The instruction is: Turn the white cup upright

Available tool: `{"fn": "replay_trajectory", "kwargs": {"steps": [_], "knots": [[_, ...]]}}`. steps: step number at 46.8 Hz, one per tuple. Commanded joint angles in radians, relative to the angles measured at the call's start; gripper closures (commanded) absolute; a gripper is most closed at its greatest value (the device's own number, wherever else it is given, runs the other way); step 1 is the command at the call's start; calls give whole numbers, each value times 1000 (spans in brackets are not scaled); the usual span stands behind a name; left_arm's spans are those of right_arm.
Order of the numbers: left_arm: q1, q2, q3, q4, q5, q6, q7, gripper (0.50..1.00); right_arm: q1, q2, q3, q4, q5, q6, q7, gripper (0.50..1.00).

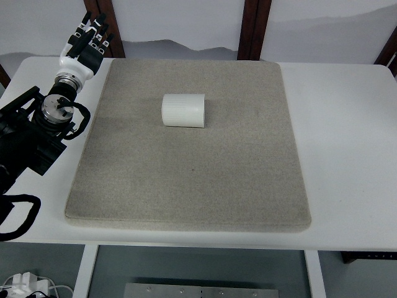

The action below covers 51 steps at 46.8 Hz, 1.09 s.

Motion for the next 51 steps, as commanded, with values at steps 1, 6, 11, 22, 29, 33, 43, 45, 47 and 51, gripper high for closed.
{"fn": "replay_trajectory", "kwargs": {"steps": [1, 6, 11, 22, 29, 33, 43, 45, 47, 51], "knots": [[-2, 0, 0, 0, 0, 2, 0, 506, 0, 0, 0, 0, 0, 0, 0, 548], [0, 0, 0, 0, 0, 2, 0, 506, 0, 0, 0, 0, 0, 0, 0, 548], [0, 0, 2, 3, 0, 0, 0, 506, 0, 0, 0, 0, 0, 0, 0, 548], [-6, 3, -6, 17, -5, 5, 2, 506, 0, 0, 0, 0, 0, 0, 0, 548], [-5, 5, 0, 23, 0, 0, 6, 506, 0, 0, 0, 0, 0, 0, 0, 548], [0, 5, 5, 21, 0, -9, 8, 506, 0, 0, 0, 0, 0, 0, 0, 548], [-49, 6, 67, 12, 80, -32, 11, 508, 0, 0, 0, 0, 0, 0, 0, 548], [-63, 8, 69, 12, 116, -35, 11, 508, 0, 0, 0, 0, 0, 0, 0, 548], [-72, 8, 71, 12, 147, -37, 11, 508, 0, 0, 0, 0, 0, 0, 0, 548], [-94, 8, 71, 8, 219, -44, 11, 508, 0, 0, 0, 0, -1, 0, 0, 548]]}}
